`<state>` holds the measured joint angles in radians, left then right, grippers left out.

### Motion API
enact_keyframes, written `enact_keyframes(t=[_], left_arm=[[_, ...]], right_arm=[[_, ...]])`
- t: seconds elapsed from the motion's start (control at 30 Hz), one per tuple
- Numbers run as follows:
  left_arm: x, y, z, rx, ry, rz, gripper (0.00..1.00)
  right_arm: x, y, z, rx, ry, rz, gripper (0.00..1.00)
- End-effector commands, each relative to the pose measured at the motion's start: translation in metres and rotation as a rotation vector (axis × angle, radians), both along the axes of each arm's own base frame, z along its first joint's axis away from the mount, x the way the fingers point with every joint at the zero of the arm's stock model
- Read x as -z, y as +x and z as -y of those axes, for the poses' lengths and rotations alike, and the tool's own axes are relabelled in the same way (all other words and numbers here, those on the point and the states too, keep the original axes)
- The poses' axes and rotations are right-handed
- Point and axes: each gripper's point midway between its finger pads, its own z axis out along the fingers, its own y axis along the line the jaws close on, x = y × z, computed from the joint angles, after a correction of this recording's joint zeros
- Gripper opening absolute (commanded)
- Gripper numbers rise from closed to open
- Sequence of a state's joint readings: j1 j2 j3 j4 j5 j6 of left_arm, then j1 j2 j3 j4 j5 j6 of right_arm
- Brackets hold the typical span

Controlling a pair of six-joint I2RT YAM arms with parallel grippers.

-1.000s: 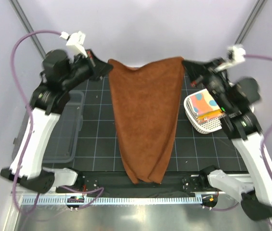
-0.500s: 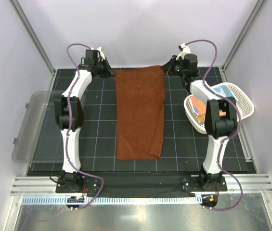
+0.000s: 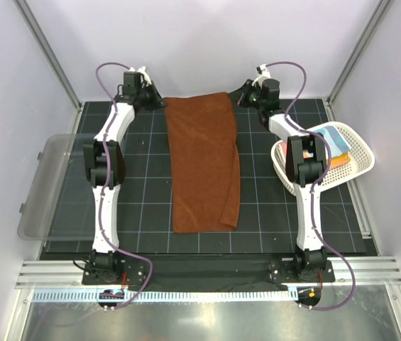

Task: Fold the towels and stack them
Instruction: Flatten out the crumpled towel

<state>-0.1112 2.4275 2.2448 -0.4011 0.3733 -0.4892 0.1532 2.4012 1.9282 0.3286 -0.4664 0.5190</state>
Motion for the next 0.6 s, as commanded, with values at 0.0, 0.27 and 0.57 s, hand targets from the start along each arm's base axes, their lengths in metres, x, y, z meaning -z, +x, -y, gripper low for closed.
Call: enact_keyframes(t=[0.0, 0.27, 0.57], left_arm=[[0.007, 0.021, -0.007, -0.015, -0.002, 0.059, 0.02], [-0.012, 0.022, -0.022, -0.078, 0.029, 0.065, 0.57], [-0.066, -0.101, 0.009, -0.022, 0.143, -0.013, 0.61]], right_arm=[[-0.026, 0.015, 0.002, 0.047, 0.042, 0.092, 0.01], [-0.026, 0.022, 0.023, 0.157, -0.086, -0.004, 0.64], [-0.049, -0.126, 0.027, 0.232, -0.358, -0.362, 0.57]])
